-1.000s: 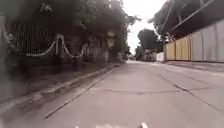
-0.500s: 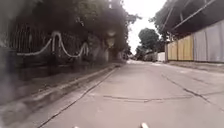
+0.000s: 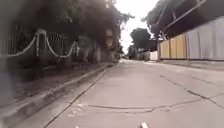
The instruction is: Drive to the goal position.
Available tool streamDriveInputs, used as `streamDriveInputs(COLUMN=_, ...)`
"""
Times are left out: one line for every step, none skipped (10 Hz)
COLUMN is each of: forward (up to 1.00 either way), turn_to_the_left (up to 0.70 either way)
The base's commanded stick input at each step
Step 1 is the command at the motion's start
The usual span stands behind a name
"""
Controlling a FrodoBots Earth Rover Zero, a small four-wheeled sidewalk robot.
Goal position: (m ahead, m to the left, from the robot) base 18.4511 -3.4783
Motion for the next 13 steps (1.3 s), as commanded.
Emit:
streamDriveInputs(forward=0.7, turn_to_the_left=0.0)
streamDriveInputs(forward=0.7, turn_to_the_left=0.0)
streamDriveInputs(forward=0.7, turn_to_the_left=0.0)
streamDriveInputs(forward=0.7, turn_to_the_left=-0.01)
streamDriveInputs(forward=0.7, turn_to_the_left=-0.01)
streamDriveInputs(forward=0.7, turn_to_the_left=-0.03)
streamDriveInputs(forward=0.7, turn_to_the_left=-0.07)
streamDriveInputs(forward=0.7, turn_to_the_left=-0.28)
streamDriveInputs(forward=0.7, turn_to_the_left=-0.14)
streamDriveInputs(forward=0.7, turn_to_the_left=-0.01)
streamDriveInputs(forward=0.7, turn_to_the_left=0.0)
streamDriveInputs(forward=0.7, turn_to_the_left=0.0)
streamDriveInputs(forward=0.7, turn_to_the_left=0.0)
